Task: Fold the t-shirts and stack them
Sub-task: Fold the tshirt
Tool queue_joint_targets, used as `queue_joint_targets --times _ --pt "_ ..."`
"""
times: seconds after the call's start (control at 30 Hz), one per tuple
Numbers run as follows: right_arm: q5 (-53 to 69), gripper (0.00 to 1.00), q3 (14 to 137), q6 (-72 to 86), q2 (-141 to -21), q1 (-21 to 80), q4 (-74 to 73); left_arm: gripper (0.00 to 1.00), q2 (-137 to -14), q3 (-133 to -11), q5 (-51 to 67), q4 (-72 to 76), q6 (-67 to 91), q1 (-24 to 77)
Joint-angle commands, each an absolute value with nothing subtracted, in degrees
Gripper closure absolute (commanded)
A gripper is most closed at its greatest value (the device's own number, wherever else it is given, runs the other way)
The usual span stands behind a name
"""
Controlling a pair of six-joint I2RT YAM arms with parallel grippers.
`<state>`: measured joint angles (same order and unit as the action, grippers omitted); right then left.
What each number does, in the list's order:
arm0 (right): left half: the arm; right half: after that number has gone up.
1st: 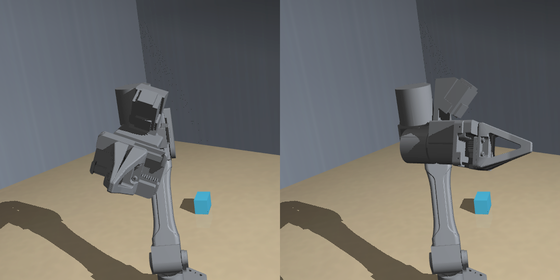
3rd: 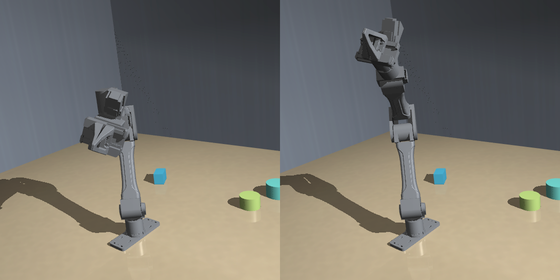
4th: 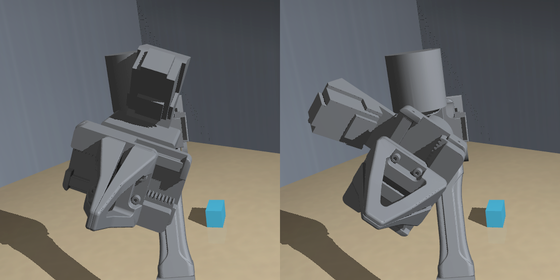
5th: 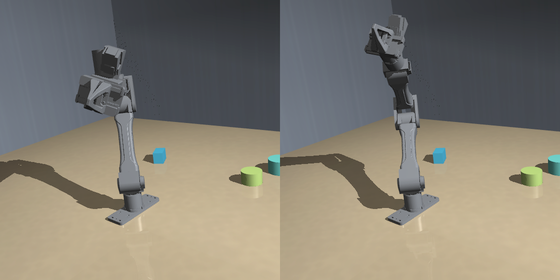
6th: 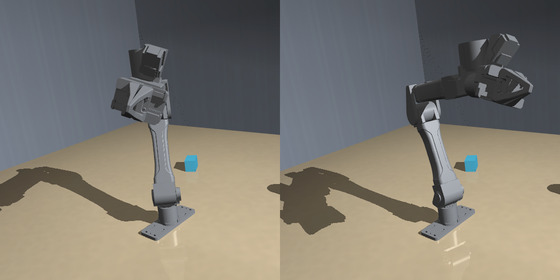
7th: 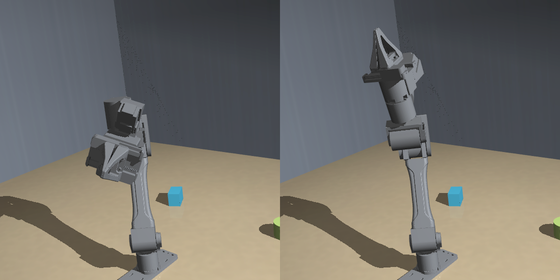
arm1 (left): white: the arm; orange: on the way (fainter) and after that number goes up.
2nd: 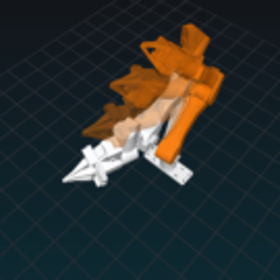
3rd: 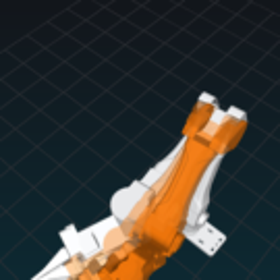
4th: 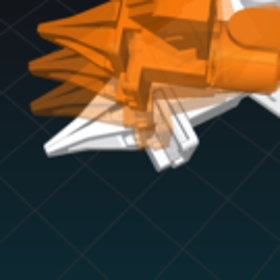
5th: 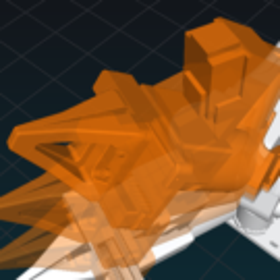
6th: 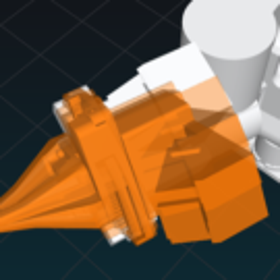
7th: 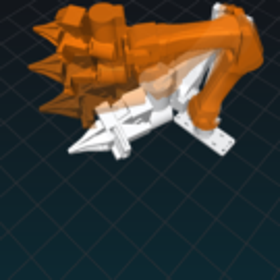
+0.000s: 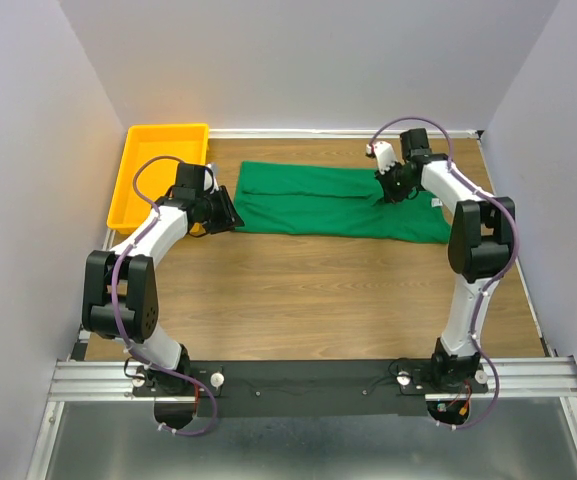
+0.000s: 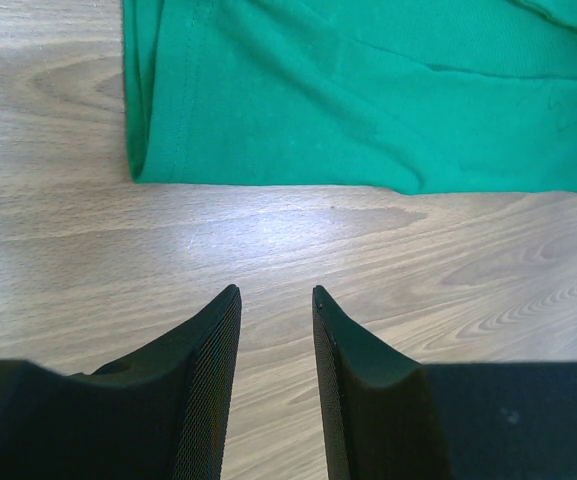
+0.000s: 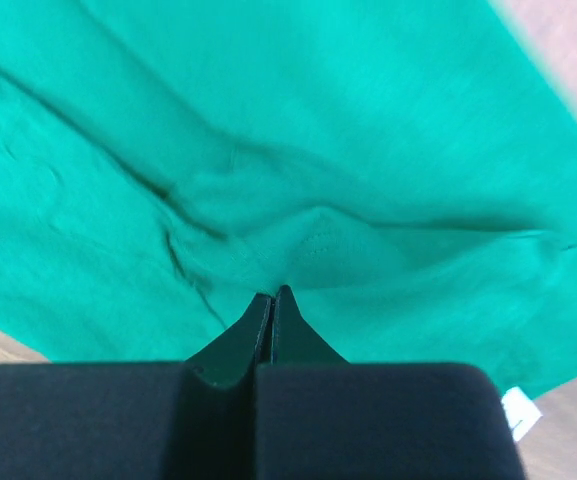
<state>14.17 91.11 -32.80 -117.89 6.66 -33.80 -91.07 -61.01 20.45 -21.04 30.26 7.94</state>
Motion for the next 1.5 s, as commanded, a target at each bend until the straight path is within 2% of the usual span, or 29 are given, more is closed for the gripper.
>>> queue_joint_targets --times 0.0,0.1,0.17,0.2,0.23,0.27,0.33,0.4,0.6,0.73,0.77,0.83,0.87,0.9,1.07,1.23,1.37,1.47 --pt "11.00 0.99 95.79 -35.41 -118.47 9.31 -32.78 0.57 -89.82 -62.14 21.97 -20.92 30.24 7.65" --pt "6.79 0.97 100.43 -37.17 -122.06 12.90 -32.43 0.57 -89.91 -62.31 21.89 -21.18 30.15 7.65" --pt "2.75 0.87 103.26 -37.35 -124.53 14.41 -30.60 0.57 -89.91 -62.49 21.88 -21.36 29.97 7.65" --pt "0.98 0.55 104.66 -36.92 -126.89 15.02 -29.37 0.58 -89.91 -62.66 21.80 -21.53 29.88 7.65" --pt "-1.73 0.37 108.51 -36.22 -128.13 15.81 -29.36 0.57 -90.00 -62.93 21.62 -21.88 29.88 7.65" --pt "-2.02 0.26 109.94 -34.99 -128.84 15.82 -29.44 0.57 -90.00 -63.10 21.53 -22.32 29.62 7.65" --pt "-2.37 0.21 111.18 -34.11 -128.94 15.82 -28.83 0.57 -89.56 -63.54 20.92 -22.76 29.53 7.65" --pt "-3.07 0.00 110.57 -33.40 -128.32 15.73 -28.22 0.57 -89.21 -63.37 20.74 -22.59 29.53 7.56" --pt "3.67 0.00 103.11 -23.84 -121.13 10.47 -28.04 0.57 -89.47 -62.23 21.88 -21.18 30.32 7.56" --pt "17.61 0.00 94.59 -14.43 -113.66 -1.27 -28.30 0.57 -89.47 -60.04 22.50 -19.17 31.28 7.65" --pt "20.28 0.02 92.13 -13.20 -112.16 -3.49 -28.56 0.57 -89.65 -59.42 22.50 -18.81 31.64 7.65" --pt "24.76 0.12 84.95 -10.82 -107.59 -8.84 -29.96 0.57 -90.09 -58.02 21.80 -17.76 31.99 7.82" --pt "25.22 0.22 82.55 -10.46 -105.93 -10.18 -30.41 0.57 -90.09 -57.49 21.36 -17.23 32.60 7.82" --pt "24.96 0.27 78.09 -10.02 -103.56 -12.37 -31.54 0.57 -90.09 -56.70 20.31 -16.01 33.13 7.82" --pt "23.47 0.30 69.63 -7.65 -98.27 -18.09 -32.17 0.57 -91.23 -55.20 17.32 -11.18 38.13 7.82" --pt "27.24 0.30 70.05 -4.22 -101.16 -20.48 -32.08 0.56 -94.30 -56.77 16.61 -8.09 40.26 7.82" --pt "29.27 0.41 71.28 -3.61 -103.62 -20.48 -32.34 0.56 -96.06 -58.71 15.82 -8.61 39.29 7.82" --pt "28.57 0.42 71.89 -3.60 -104.94 -20.48 -32.52 0.56 -97.20 -58.97 15.82 -8.88 39.29 7.82"
